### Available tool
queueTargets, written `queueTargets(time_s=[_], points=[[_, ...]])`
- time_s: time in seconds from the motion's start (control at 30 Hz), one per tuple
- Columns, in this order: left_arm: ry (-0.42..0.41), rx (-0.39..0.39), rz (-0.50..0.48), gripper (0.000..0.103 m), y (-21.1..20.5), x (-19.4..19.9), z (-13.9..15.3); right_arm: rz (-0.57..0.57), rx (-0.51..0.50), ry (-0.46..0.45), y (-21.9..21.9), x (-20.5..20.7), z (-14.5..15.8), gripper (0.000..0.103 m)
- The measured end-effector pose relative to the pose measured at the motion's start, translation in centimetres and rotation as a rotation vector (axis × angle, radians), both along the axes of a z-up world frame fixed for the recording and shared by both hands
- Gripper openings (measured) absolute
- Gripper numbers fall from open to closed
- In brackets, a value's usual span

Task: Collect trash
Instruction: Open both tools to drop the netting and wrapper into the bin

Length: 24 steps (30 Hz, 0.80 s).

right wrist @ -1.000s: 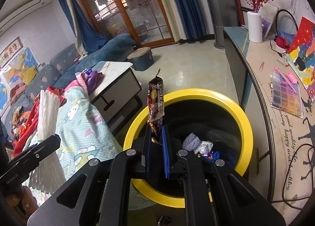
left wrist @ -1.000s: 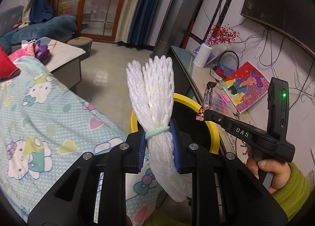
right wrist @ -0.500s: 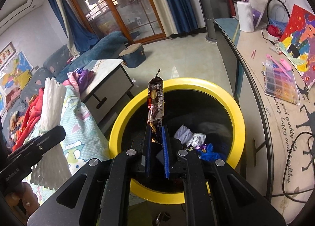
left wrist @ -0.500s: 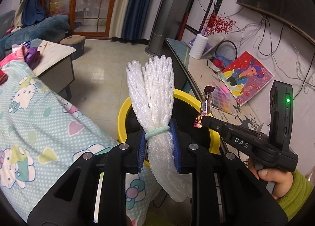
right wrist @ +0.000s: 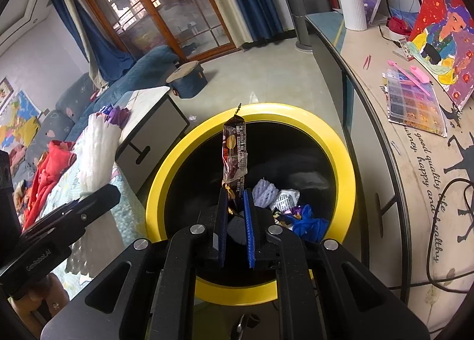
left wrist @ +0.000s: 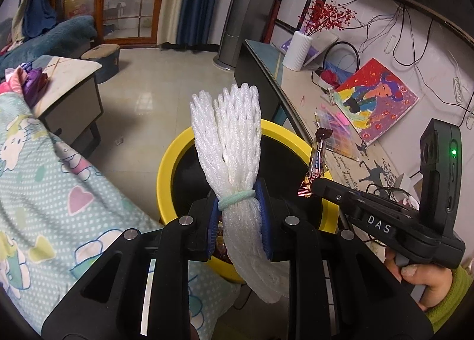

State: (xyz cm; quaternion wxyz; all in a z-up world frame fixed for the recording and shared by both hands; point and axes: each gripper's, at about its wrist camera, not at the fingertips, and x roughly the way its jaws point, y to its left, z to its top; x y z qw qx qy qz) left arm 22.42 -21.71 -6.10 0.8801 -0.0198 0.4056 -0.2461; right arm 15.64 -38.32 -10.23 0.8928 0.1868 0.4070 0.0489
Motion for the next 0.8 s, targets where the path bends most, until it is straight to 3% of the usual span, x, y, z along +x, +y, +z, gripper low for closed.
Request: queueTargets(time_s=[0.27,0.37,0.47,0.6,0.73,0.8], points=[[0.022,-0.012,0.007,0.018,-0.3,0.7,-0.6,-0.019,0.006,0.014,-0.2,0.1,-0.3,0.011],[0.027,-0.016,0.010,0.023,-0.3,0.9,-0.7,-0.023,0.005,0.015,-0.2,0.1,-0.3,0.012],[0.034,-0.026,0.019,0.035,0.0,1.1,-0.7,-0.036,0.008,0.020,-0.3,0.1,-0.3,0.025],[0.037,-0.029,0.032,0.046,0.3,1.3,-0.6,-0.046,0.001,0.017,-0.4,-0.2,-0.2,0.027],[0.036,-0.041,0.048,0.067,1.3,1.0,-0.2,-0.049,-0.005,0.011,-0.6,-0.5,0.2,0.037],[0.030,-0.041,0.061,0.073,2.0,0.7,0.1,-0.043,-0.008,0.006,-0.5,-0.7,0.6,0.042]])
